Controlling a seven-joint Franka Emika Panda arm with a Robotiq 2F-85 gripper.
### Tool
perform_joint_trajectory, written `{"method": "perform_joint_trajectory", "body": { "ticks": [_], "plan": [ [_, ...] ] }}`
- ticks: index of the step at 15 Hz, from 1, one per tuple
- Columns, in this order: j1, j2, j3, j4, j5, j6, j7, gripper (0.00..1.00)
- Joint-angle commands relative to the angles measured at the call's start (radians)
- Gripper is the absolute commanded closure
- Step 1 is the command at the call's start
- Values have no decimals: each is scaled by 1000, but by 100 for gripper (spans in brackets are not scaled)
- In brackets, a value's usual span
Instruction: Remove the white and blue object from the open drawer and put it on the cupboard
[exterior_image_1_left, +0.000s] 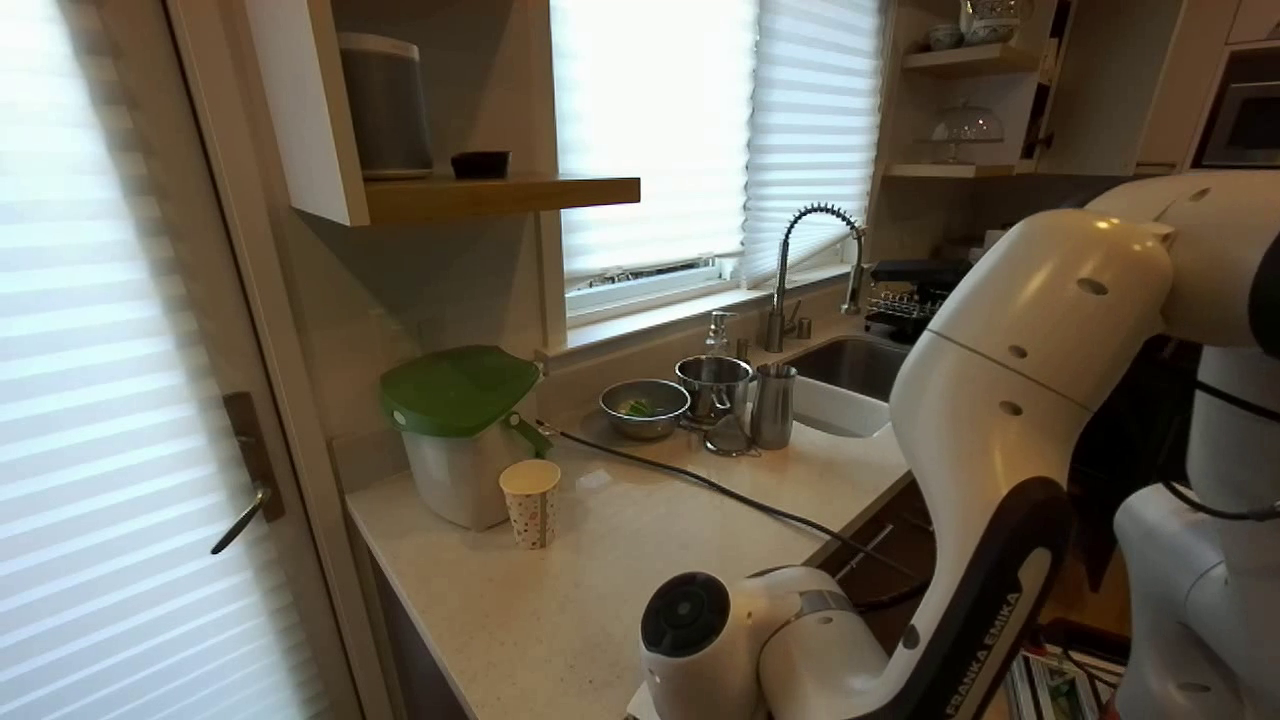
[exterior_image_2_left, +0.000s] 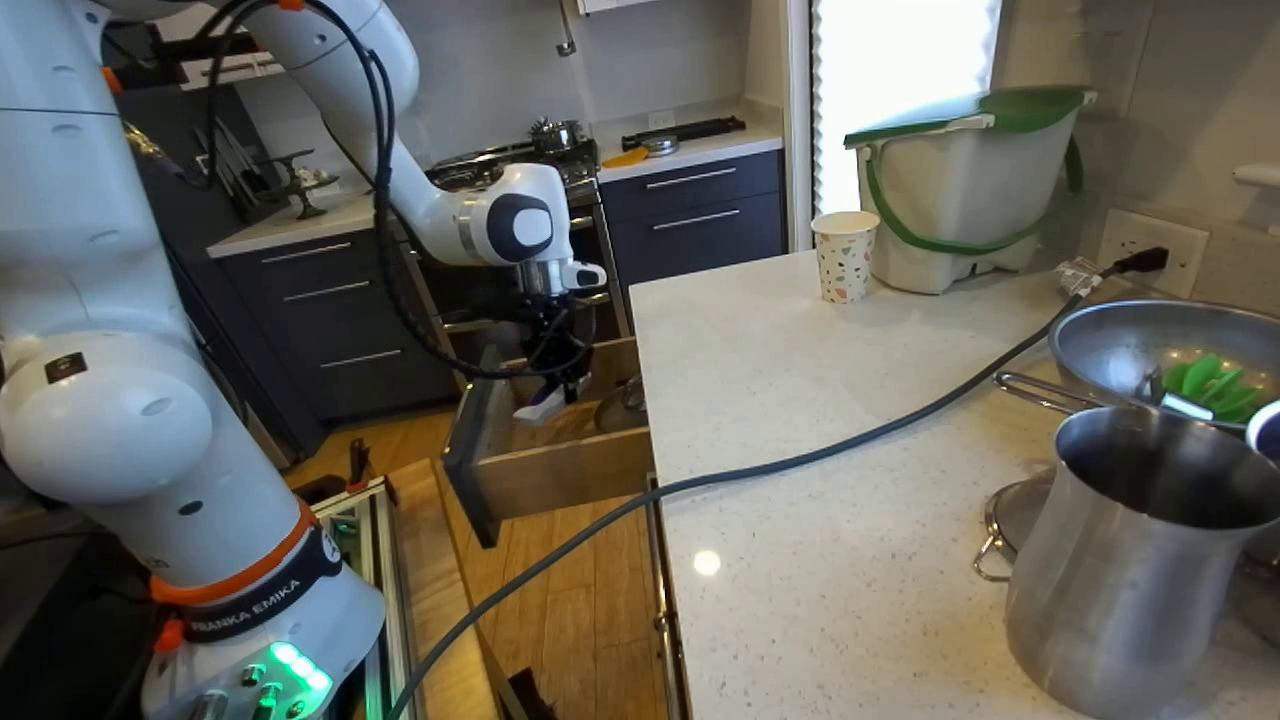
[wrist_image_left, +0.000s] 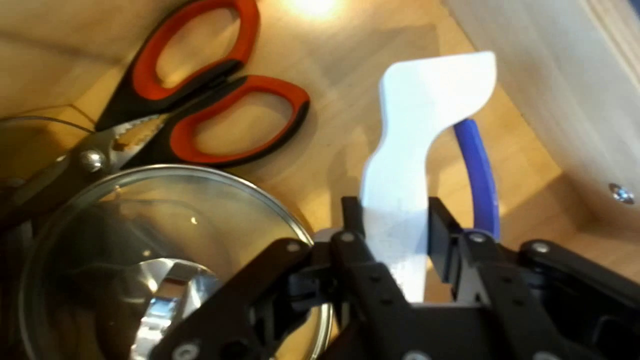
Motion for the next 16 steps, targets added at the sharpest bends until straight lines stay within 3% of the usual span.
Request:
{"method": "perform_joint_trajectory", "body": {
  "ticks": [1,7,11,12,16],
  "plan": [
    [-17,-200,7,-60,31,-131,-16,90],
    [-95,-424,-39,-38,2,-332,37,90],
    [-185,-451,-87,-5,-15,-350,89,90],
    [-163,-446,-70,-7,2,-344,51,65],
    [-193,-449,-87,-2,-1,-345,60,65]
  ]
}}
